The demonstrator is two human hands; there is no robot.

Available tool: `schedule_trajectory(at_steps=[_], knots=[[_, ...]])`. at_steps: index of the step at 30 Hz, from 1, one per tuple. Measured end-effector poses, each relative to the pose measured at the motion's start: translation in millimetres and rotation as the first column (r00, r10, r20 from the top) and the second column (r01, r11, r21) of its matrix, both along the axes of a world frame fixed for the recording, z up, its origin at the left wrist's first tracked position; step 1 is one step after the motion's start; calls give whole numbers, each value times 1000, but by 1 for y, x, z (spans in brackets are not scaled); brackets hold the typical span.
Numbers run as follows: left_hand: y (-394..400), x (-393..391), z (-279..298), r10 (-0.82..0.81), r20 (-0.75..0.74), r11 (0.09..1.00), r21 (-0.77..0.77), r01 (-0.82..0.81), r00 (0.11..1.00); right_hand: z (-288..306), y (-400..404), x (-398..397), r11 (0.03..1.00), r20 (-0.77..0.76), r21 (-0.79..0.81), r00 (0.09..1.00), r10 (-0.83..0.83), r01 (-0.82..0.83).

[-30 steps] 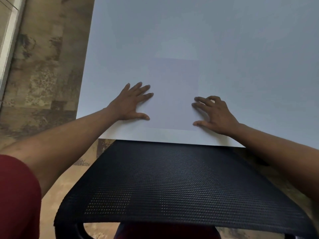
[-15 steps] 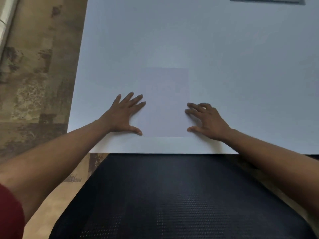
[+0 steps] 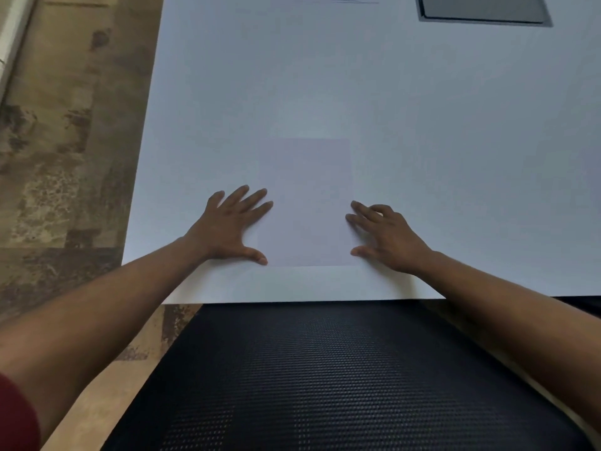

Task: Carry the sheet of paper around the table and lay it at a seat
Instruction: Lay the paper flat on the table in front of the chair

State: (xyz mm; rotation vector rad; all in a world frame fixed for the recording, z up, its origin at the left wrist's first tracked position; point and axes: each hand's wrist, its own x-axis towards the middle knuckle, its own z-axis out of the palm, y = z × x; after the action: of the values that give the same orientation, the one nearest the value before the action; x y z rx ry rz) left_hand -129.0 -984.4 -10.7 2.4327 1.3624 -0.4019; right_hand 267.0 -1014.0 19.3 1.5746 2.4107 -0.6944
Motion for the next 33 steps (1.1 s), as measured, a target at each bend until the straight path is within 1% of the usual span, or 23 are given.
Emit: schedule_trajectory(at_steps=[4,11,17,25,33], knots=[[-1,0,-1,4,-1,1000,9,-4,1000,1,0,0,1000,9,-17,1000,6,-6],[-2,1,-1,28,39,1000,-7,-27,999,3,0,-1,1000,28,-10,1000,11,-11],[-3,2,1,41,46,999,-24,-40,998,8,-5,-4,998,-38,-31,998,-57,56],[-2,1,1,47,55,999,-11,-46,997,6,0,-2,1000,-15,-18,1000,-20,20],[-2,0,-1,56,54,998,-19,-55,997,6,-3,-4,999,-25,-32,999,-39,38]])
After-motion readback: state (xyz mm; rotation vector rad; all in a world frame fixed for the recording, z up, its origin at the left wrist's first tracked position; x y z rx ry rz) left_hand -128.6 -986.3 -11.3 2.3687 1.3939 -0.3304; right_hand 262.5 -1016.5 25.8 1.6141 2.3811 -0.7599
